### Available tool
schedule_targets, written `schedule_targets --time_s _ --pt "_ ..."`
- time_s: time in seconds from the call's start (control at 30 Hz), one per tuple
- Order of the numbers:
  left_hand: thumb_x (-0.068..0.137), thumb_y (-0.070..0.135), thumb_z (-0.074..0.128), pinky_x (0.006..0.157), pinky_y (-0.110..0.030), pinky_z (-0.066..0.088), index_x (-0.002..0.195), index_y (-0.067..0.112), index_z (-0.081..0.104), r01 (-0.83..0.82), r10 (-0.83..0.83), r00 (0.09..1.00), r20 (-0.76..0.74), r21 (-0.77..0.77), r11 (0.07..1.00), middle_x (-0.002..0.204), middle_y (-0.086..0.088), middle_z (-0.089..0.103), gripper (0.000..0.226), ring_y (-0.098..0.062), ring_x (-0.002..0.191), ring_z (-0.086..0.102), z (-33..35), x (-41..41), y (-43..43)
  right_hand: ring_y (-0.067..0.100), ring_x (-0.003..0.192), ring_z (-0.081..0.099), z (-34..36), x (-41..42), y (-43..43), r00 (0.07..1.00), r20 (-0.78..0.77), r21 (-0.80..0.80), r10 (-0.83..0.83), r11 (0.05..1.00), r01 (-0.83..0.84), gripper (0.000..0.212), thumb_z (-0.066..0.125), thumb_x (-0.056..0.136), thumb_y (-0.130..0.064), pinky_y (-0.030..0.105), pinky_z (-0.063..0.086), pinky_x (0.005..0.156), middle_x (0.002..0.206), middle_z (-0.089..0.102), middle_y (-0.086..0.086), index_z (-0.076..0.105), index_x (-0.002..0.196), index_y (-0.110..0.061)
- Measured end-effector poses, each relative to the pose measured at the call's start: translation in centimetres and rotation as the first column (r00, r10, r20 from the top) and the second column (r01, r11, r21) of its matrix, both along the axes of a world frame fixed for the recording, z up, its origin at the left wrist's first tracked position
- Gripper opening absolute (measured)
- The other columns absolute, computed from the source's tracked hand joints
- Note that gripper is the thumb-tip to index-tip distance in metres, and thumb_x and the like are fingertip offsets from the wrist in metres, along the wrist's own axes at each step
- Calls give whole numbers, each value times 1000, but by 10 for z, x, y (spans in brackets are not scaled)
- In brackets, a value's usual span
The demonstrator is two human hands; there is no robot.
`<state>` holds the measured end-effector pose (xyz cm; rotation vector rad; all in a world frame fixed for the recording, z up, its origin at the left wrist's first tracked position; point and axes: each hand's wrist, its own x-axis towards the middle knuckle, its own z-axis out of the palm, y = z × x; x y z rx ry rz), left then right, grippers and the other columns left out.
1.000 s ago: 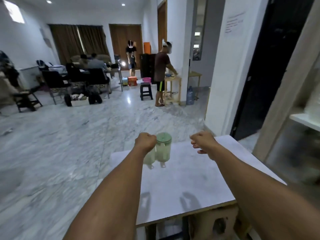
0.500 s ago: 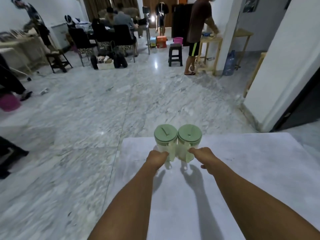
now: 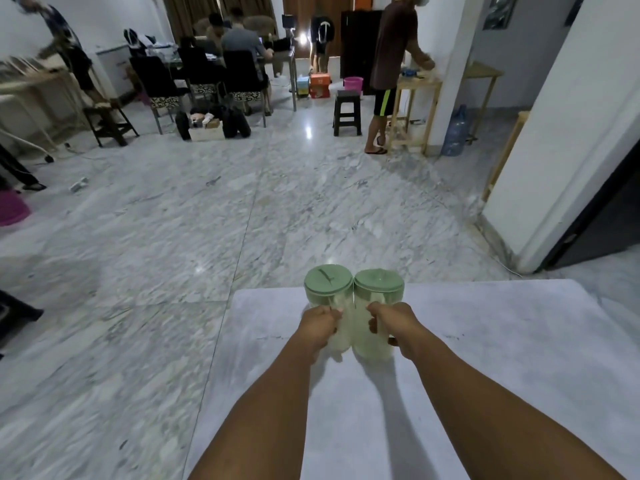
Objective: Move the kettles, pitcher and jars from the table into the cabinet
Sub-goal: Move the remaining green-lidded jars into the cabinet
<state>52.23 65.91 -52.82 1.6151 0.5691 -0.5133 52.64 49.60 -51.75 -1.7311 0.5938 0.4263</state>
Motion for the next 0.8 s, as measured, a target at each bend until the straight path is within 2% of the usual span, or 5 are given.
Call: schedule_targets --time_s 0.1,0.27,0.37,0.47,0.8 --pt "97 39 58 72 -33 51 112 9 69 9 -9 1000 -1 -4 1000 109 -12 76 35 -25 83 68 25 -17 3 29 63 70 25 -17 -10 999 33 22 -39 999 38 27 68 85 -31 29 43 60 68 62 10 61 88 -5" --pt "101 36 48 67 -34 58 106 6 65 73 -70 997 38 -89 993 89 -13 70 35 -28 70 72 75 -62 3 22 43 50 78 -72 -24 991 89 47 -103 994 99 23 68 87 -25 29 45 52 56 48 8 53 81 -8" --pt "100 41 50 50 -27 45 117 4 61 95 -82 992 100 -126 987 84 -15 64 42 -24 53 57 102 -94 -5 20 42 46 110 -117 -37 976 156 44 -151 988 146 26 69 87 -28 26 42 49 57 48 7 54 77 -9" --pt "98 49 50 45 -22 31 113 9 58 167 -152 976 158 -81 983 80 -12 65 43 -18 45 43 126 -126 -22 18 40 43 140 -167 -57 960 202 37 -195 981 192 29 70 85 -33 22 38 46 53 46 4 53 75 -12" --pt "93 44 54 47 -22 28 99 14 56 553 -530 804 271 -11 833 59 -3 52 31 -17 43 41 215 -245 -167 14 41 43 229 -357 -185 842 330 -12 -426 890 456 29 70 84 -42 20 36 44 59 49 1 56 84 -15"
